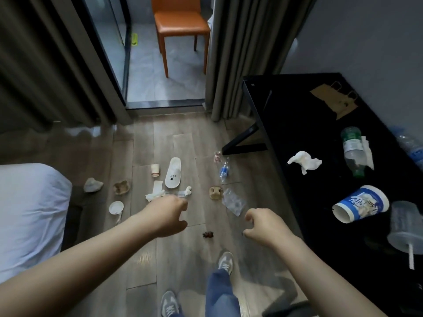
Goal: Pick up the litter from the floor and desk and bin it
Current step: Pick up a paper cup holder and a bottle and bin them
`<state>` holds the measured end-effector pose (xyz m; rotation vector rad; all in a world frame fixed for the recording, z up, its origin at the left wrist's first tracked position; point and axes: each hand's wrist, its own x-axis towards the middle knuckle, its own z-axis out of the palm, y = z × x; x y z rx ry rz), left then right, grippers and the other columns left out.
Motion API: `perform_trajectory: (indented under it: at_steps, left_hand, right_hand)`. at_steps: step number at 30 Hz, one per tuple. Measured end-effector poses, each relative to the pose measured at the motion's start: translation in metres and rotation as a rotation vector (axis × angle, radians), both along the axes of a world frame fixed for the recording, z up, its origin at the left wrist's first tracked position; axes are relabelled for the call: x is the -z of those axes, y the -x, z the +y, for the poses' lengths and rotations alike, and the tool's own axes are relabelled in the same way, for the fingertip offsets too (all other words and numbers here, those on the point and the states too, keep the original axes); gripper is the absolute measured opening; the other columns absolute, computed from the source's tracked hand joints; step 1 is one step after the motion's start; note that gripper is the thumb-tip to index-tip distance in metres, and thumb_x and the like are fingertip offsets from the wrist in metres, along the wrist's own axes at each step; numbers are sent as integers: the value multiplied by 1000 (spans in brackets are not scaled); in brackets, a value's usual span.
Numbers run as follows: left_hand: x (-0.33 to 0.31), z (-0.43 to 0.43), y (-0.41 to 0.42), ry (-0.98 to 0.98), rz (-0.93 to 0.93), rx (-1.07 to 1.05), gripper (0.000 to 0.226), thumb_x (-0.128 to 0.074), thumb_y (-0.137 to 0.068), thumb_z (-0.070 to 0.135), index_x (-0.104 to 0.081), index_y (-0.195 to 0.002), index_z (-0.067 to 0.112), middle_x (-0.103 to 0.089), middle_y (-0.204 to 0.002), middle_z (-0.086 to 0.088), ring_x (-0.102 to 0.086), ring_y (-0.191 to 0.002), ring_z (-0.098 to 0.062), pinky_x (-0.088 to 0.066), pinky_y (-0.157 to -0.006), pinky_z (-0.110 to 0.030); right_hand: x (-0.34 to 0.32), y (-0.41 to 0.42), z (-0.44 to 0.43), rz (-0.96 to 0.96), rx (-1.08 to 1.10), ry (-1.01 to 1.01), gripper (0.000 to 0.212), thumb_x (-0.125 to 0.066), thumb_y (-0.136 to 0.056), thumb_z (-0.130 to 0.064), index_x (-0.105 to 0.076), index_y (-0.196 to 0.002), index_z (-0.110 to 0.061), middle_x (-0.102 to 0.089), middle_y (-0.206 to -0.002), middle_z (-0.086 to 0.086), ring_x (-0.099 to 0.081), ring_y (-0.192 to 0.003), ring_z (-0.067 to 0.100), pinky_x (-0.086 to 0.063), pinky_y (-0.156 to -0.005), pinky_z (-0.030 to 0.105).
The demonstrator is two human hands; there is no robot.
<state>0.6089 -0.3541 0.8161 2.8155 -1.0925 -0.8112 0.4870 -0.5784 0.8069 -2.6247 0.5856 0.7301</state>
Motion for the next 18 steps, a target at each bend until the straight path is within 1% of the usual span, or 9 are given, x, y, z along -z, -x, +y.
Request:
perform_trajectory:
  at_steps: [4,7,10,12,14,18]
  left_hand:
    - [20,-39,-22,-25,25,-55,35,-58,-85,36,-59,-114,16,-63,-112,-1,-57,-105,-21,-48,-81,-30]
    - [45,-67,-37,-44,53,-99,34,-57,-83,33,-60,-110,13,-65,-108,-3,-60,-100,-22,-51,-81,-33]
    - [79,-86,-49,-51,95,-135,37,-57,-84,33,-57,-117,16,-61,-115,-2,-58,-105,-22,-49,-84,-31]
    - [103,-95,-56,-58,107,-140,38,-56,-85,33,-56,-119,17,-60,-117,-3,-58,-107,-22,-48,-86,-31]
    - [127,-102,-63,-69,114,-132,37,-56,-85,33,-56,-118,16,-60,-116,-4,-58,-105,-23,-48,-85,-31]
    - [190,-111,-80,-95,133,-85,35,-55,-85,33,-56,-116,15,-60,-112,-5,-59,-101,-25,-49,-83,-33]
  right_hand:
    - [24,-36,-39,15,-13,-22,34,-65,-79,-28,-64,-112,-20,-66,-114,1,-61,-106,20,-49,-83,28]
    - [48,-62,-66,18,-25,-32,32,-63,-79,-28,-64,-110,-19,-66,-112,2,-61,-105,22,-48,-81,28]
    - [77,-85,-87,-12,-19,-59,30,-63,-80,-30,-64,-108,-18,-66,-111,3,-61,-104,22,-49,-82,30]
    - [99,-96,-96,-38,5,-70,32,-62,-83,-30,-63,-112,-18,-65,-113,2,-59,-106,21,-47,-83,30]
    - [125,-104,-104,-50,43,-71,36,-62,-83,-31,-61,-117,-20,-63,-116,3,-59,-108,21,-46,-85,29]
    - [191,-113,-110,-12,99,-69,40,-63,-84,-32,-60,-121,-18,-63,-118,6,-59,-109,24,-46,-87,30]
